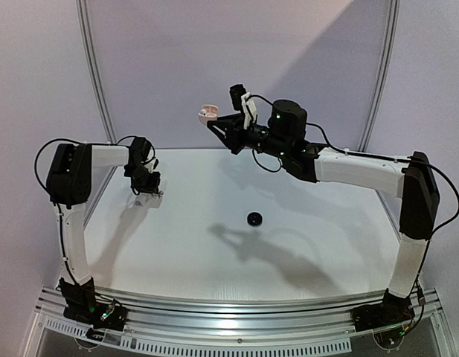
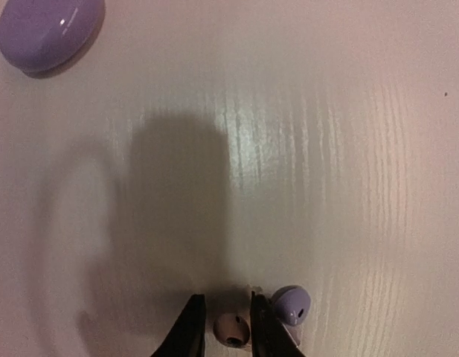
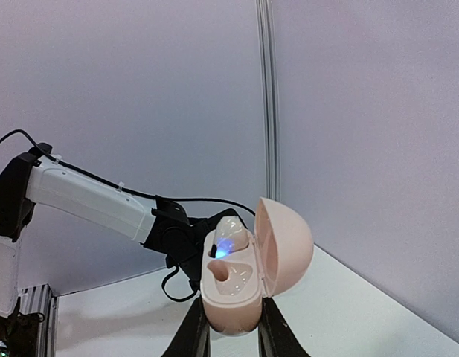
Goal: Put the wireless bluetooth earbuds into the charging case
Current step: Adjust the right earbud at the center of the board, then pass from the right arm to the left
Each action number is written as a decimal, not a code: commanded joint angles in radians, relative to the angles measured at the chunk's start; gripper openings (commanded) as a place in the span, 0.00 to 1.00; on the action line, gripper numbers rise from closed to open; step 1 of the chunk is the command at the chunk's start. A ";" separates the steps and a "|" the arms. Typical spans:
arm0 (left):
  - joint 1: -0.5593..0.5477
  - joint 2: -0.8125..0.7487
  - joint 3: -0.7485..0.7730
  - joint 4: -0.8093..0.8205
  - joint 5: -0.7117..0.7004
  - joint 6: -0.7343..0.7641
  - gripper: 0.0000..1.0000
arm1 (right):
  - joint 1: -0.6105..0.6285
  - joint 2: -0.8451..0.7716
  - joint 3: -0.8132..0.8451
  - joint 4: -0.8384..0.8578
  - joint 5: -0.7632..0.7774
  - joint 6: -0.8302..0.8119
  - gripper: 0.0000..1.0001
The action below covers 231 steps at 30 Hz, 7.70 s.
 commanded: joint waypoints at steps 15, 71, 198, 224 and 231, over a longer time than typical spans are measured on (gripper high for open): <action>-0.003 -0.023 -0.070 -0.013 -0.004 0.016 0.22 | -0.003 -0.002 0.005 0.007 -0.014 0.008 0.00; -0.559 -0.263 -0.405 0.133 0.008 0.057 0.01 | 0.036 -0.283 -0.297 -0.036 0.082 0.007 0.00; -0.330 -1.242 -0.917 1.392 0.759 -0.321 0.29 | 0.197 0.038 0.240 -0.115 -0.437 -0.067 0.00; -0.330 -1.235 -0.896 1.386 0.771 -0.320 0.16 | 0.197 0.039 0.238 -0.151 -0.421 -0.089 0.00; -0.330 -1.233 -0.897 1.390 0.783 -0.320 0.02 | 0.197 0.039 0.241 -0.148 -0.412 -0.090 0.00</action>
